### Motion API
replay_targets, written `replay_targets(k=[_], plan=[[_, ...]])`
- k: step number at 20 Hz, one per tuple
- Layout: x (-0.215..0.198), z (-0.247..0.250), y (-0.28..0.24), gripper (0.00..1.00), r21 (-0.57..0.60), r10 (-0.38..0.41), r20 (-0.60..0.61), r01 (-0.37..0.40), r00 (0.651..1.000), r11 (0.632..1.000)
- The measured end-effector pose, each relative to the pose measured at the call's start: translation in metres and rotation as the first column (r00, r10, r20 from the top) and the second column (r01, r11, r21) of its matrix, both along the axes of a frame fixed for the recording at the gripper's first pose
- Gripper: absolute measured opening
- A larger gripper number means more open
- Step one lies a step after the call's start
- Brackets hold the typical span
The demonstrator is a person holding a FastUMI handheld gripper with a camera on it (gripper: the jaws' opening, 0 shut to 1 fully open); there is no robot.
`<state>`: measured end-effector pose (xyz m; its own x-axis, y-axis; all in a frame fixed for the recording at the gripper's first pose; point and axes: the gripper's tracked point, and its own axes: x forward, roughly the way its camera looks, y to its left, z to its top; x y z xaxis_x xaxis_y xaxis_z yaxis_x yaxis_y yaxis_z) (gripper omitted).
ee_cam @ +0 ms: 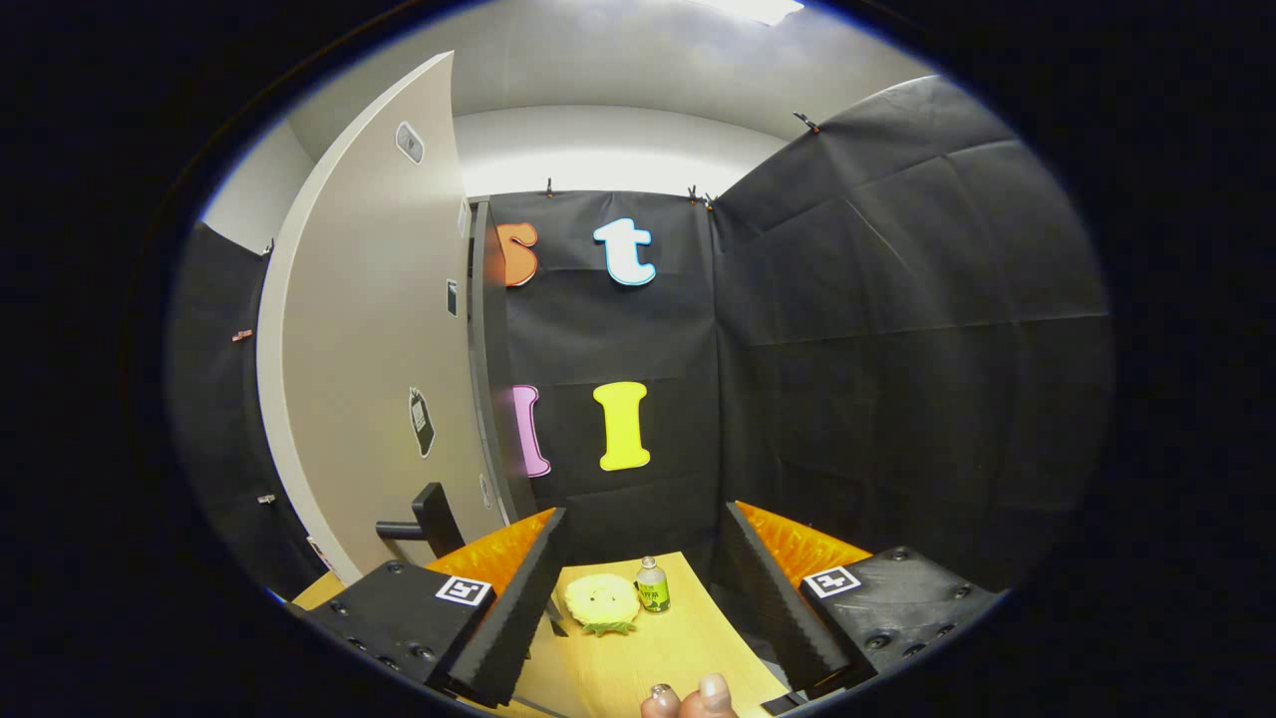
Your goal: Open the shoe cabinet door, grab the shoes and put them into the shoe cabinet, then close the shoe cabinet door.
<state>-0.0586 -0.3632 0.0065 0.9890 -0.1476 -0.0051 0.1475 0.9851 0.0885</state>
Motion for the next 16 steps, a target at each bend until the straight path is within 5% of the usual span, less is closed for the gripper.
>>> replay_targets(k=[7,16], plan=[[0.005,0.002,0.039,0.96,-0.038,0.058,-0.013,-0.058,0.998,0.998],[-0.003,-0.001,0.152,0.96,-0.056,0.182,-0.013,-0.182,0.983,0.982]])
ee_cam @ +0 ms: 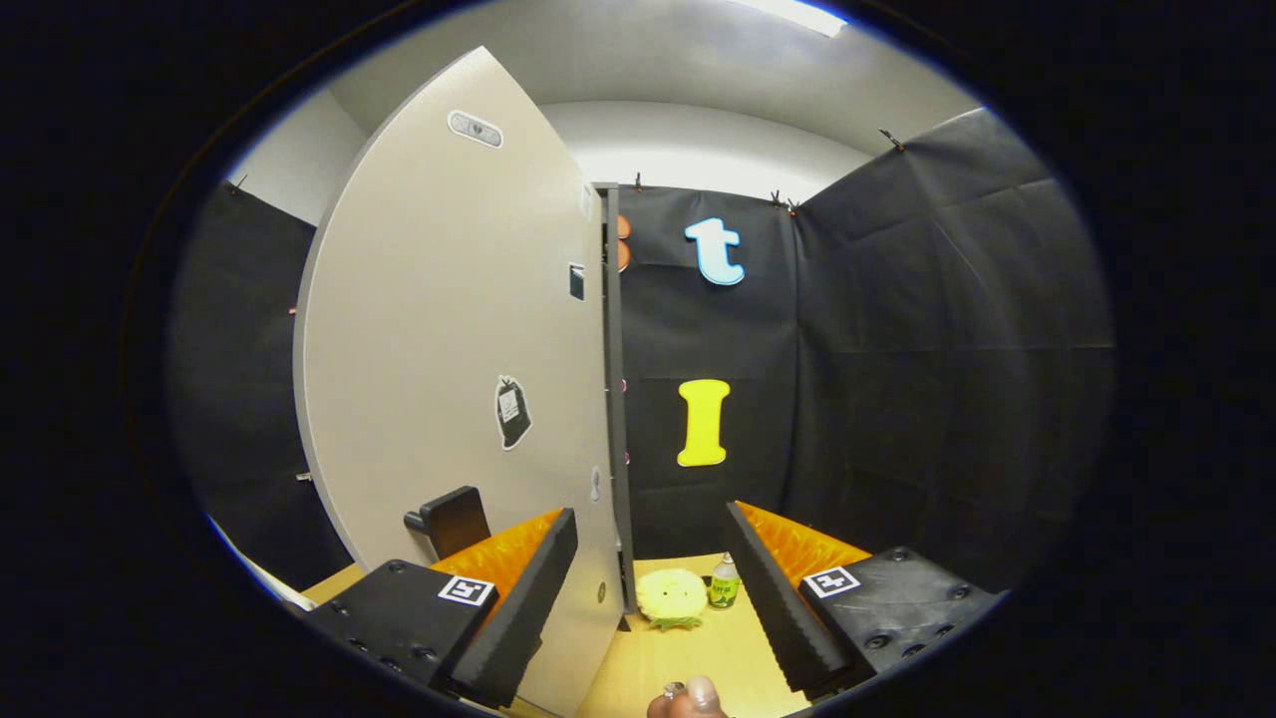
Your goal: Open the shoe cabinet door, grab the shoes and put them into the shoe cabinet, then close the shoe cabinet door.
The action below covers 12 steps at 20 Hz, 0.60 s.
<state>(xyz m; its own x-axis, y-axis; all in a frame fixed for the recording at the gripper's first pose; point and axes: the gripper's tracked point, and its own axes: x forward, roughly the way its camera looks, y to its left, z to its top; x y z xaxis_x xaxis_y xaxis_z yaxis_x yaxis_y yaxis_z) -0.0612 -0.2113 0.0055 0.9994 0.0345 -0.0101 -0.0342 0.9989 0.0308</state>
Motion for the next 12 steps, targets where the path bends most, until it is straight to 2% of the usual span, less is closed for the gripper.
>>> replay_targets(k=[12], plan=[[0.035,-0.011,0.144,0.98,0.024,0.157,0.007,-0.157,0.988,0.987]])
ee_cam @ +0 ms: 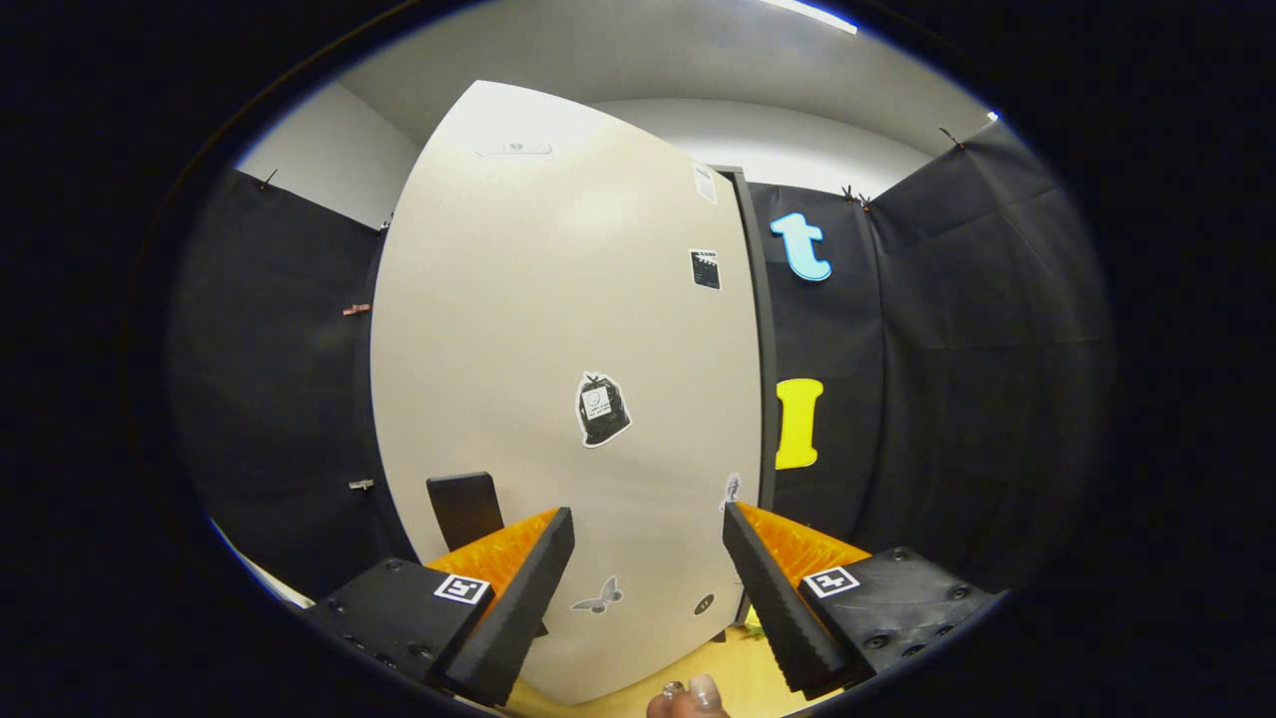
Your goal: Open the shoe cabinet door, grab the shoes and put them into the shoe cabinet, then close the shoe cabinet door.
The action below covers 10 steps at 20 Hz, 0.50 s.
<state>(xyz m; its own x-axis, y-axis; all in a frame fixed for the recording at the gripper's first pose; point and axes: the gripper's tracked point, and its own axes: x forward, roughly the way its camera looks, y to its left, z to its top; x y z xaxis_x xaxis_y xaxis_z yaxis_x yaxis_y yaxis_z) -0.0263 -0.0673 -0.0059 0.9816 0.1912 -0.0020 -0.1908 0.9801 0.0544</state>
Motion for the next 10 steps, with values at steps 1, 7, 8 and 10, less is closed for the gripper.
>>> replay_targets(k=[1,7,8,10], plan=[[0.001,-0.001,0.008,0.98,0.001,0.008,0.001,-0.008,1.0,1.0],[0.01,-0.009,0.04,0.98,-0.006,0.029,-0.014,-0.029,0.999,1.0],[0.009,-0.012,0.043,0.98,-0.007,0.03,-0.018,-0.03,0.999,1.0],[0.01,-0.015,0.049,0.98,-0.011,0.031,-0.024,-0.031,0.999,0.999]])
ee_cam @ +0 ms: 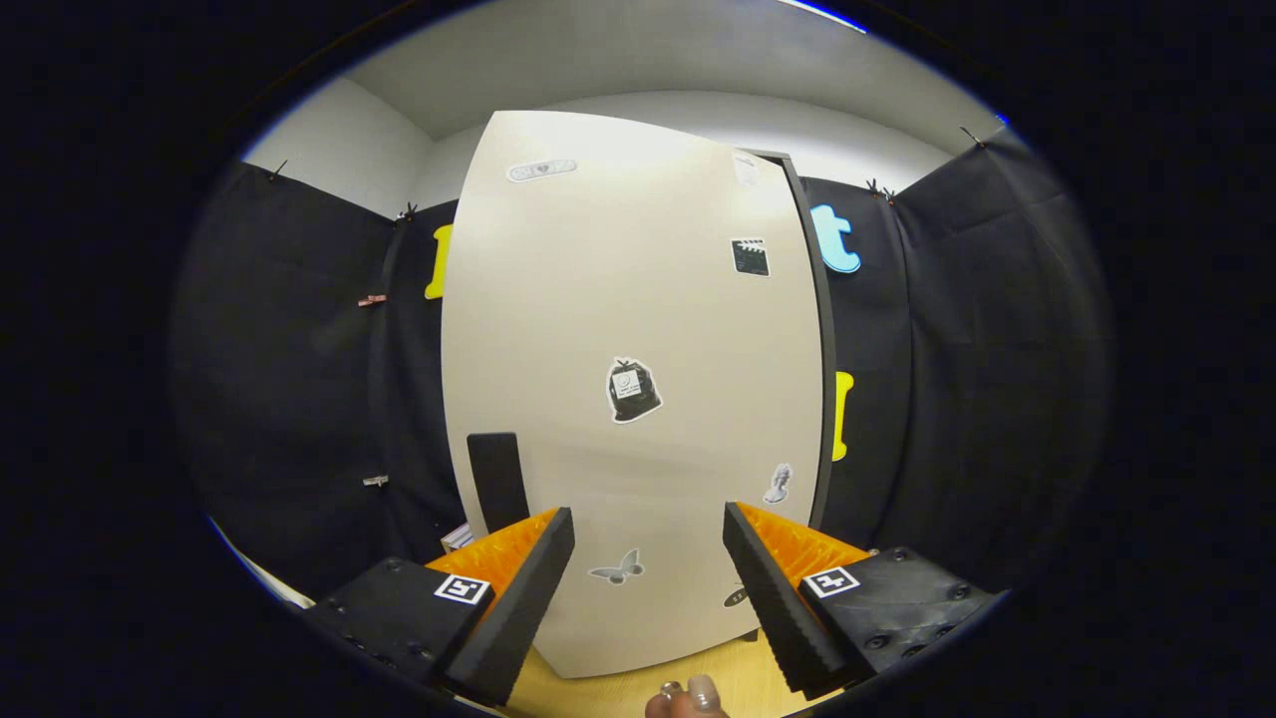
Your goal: Open the shoe cabinet door, grab the shoes and put them into the shoe cabinet, then close the shoe cabinet door.
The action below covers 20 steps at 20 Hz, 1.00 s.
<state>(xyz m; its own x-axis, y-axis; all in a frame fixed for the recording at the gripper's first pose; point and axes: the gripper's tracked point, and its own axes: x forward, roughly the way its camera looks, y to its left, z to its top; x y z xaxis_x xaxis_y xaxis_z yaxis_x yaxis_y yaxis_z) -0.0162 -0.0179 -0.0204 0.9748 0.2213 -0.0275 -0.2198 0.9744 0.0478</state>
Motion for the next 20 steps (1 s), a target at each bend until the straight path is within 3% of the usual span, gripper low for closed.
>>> replay_targets(k=[20], plan=[[0.017,-0.001,0.012,0.98,-0.048,-0.1,0.04,0.102,0.994,0.994]])
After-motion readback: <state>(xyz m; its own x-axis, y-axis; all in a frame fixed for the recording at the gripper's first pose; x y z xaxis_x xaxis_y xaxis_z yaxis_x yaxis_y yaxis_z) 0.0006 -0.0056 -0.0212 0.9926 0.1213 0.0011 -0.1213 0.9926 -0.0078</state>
